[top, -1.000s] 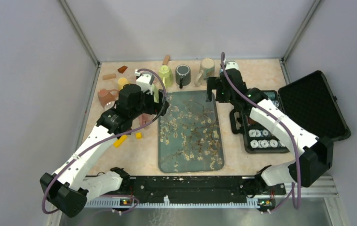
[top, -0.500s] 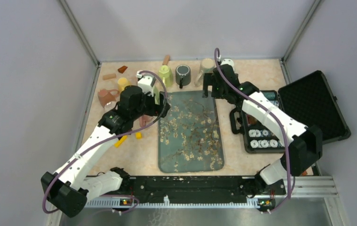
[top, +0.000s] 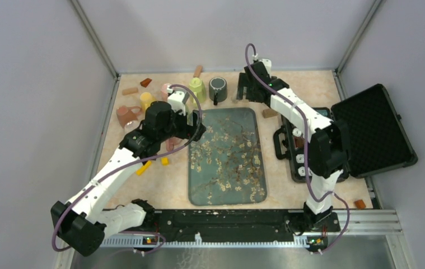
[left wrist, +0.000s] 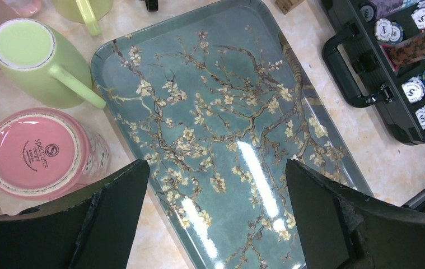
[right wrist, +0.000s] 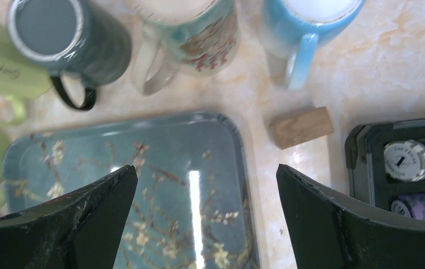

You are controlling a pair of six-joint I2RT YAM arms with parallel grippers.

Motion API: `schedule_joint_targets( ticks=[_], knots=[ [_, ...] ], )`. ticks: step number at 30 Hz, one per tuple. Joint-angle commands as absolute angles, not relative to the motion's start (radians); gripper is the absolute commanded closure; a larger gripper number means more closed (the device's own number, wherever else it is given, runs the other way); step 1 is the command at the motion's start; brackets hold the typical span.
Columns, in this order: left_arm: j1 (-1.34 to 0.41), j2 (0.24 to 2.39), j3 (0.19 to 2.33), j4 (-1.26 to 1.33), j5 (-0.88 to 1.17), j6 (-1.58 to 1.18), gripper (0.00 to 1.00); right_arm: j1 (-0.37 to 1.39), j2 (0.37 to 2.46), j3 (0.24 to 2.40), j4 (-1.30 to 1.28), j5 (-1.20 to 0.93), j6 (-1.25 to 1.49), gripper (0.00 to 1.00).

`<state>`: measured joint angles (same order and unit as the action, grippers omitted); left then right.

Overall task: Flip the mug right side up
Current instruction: Turn over the cup at the corner of the board.

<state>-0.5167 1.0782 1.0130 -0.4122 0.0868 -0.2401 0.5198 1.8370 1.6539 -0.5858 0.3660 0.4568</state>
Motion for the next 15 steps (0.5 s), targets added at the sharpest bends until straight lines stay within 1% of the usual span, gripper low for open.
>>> schedule_joint_targets(
  ticks=[1,6,12,15],
  knots=[
    [-0.511,1.064,1.034,-0.394,0.103,-0.222,0.02,0.468,1.921,1.776,-0.586,0.437,0.451,0.05],
    [-0.51,1.047,1.038,-0.411,0.098,-0.206,0.02,0.4,1.961,1.747,-0.498,0.396,0.347,0.09],
    [-0.51,1.042,1.033,-0.41,0.115,-0.21,0.02,0.319,2.004,1.717,-0.425,0.333,0.32,0.15],
    [-0.511,1.04,1.032,-0.41,0.113,-0.21,0.02,0.29,2.041,1.727,-0.396,0.297,0.308,0.19]
  ],
)
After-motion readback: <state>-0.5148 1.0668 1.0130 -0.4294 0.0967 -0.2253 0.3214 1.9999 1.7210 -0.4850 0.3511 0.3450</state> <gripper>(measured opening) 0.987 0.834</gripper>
